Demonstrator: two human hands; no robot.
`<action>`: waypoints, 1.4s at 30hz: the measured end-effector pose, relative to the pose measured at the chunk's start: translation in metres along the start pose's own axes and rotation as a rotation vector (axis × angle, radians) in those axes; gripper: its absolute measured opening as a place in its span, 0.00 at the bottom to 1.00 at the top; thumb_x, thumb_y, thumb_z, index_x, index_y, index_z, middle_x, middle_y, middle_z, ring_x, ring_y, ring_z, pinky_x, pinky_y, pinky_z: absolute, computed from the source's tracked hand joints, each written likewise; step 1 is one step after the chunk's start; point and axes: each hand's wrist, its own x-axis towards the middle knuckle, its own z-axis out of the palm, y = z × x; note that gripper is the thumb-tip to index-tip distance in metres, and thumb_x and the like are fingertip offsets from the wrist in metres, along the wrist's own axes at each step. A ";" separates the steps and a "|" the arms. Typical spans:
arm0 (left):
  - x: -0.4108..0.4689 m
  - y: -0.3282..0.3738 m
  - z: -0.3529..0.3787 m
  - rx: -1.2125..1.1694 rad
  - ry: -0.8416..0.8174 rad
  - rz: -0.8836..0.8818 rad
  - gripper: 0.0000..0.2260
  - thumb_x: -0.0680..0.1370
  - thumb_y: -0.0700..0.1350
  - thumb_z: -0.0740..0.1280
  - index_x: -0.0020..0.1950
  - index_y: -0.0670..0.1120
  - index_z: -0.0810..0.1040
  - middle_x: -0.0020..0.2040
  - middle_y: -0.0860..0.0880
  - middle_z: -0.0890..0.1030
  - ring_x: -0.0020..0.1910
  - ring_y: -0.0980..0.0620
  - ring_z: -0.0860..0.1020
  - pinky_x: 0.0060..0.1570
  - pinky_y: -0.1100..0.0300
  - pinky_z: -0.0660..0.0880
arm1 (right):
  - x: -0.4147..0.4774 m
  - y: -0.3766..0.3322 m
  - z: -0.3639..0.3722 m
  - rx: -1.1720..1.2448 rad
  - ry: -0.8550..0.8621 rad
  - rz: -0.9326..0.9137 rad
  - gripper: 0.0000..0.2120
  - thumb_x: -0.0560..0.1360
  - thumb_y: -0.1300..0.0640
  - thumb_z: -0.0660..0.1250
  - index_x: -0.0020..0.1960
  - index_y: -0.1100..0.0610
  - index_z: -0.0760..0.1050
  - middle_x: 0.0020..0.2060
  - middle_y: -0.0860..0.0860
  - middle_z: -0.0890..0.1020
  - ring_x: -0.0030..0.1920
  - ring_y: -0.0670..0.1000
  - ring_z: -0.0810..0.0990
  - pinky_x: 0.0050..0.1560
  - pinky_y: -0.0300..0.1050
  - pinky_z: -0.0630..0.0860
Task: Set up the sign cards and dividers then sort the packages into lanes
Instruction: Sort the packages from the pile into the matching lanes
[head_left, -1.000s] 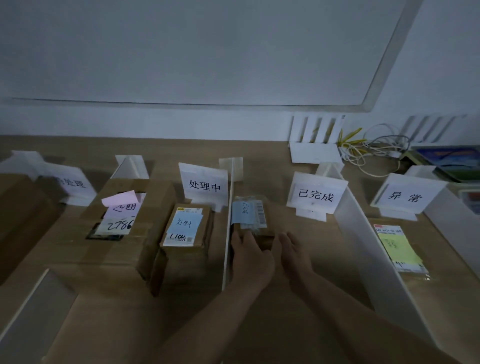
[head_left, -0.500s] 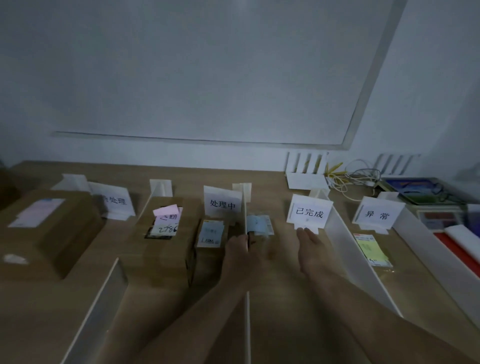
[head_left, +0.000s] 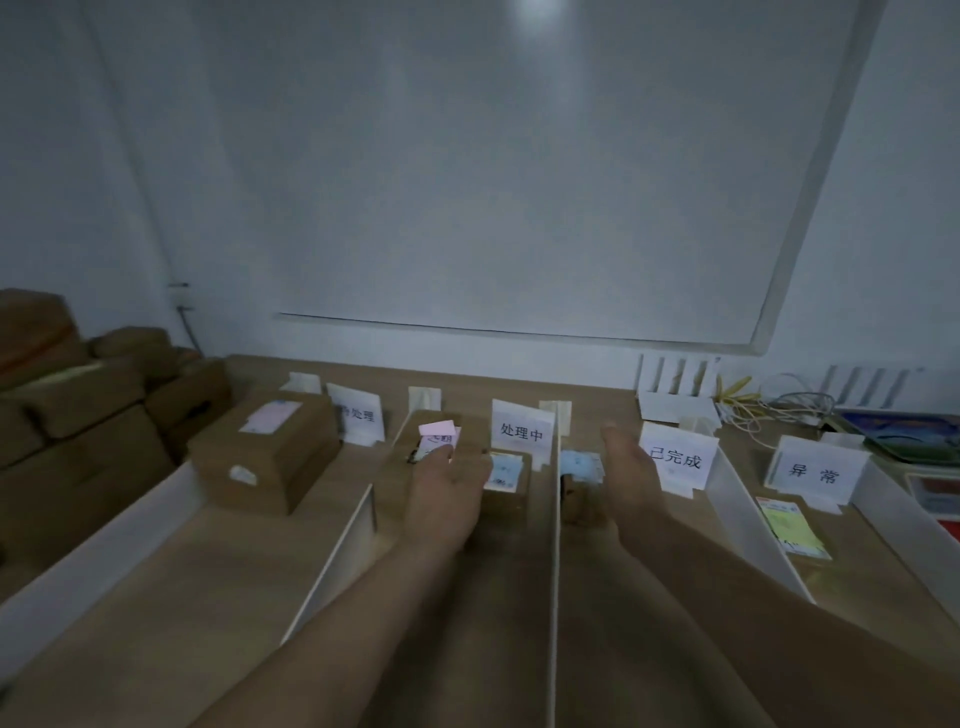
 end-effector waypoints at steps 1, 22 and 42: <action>-0.008 -0.004 -0.009 -0.038 0.026 -0.002 0.16 0.82 0.51 0.64 0.68 0.48 0.75 0.58 0.55 0.78 0.50 0.58 0.76 0.50 0.67 0.70 | -0.010 -0.004 0.003 -0.005 -0.032 -0.003 0.18 0.84 0.45 0.57 0.42 0.53 0.77 0.40 0.51 0.81 0.46 0.53 0.80 0.52 0.50 0.74; -0.069 -0.109 -0.320 0.092 0.260 0.054 0.35 0.78 0.57 0.69 0.80 0.48 0.59 0.78 0.47 0.62 0.73 0.47 0.68 0.71 0.54 0.66 | -0.239 -0.063 0.254 -0.215 -0.398 -0.371 0.28 0.79 0.42 0.66 0.77 0.47 0.68 0.76 0.49 0.69 0.75 0.52 0.68 0.72 0.48 0.63; -0.031 -0.248 -0.579 0.137 0.474 -0.143 0.36 0.78 0.59 0.68 0.80 0.50 0.57 0.80 0.48 0.58 0.75 0.46 0.65 0.72 0.49 0.66 | -0.340 -0.059 0.530 -0.160 -0.664 -0.430 0.28 0.81 0.46 0.65 0.78 0.48 0.64 0.76 0.48 0.69 0.75 0.51 0.66 0.73 0.53 0.65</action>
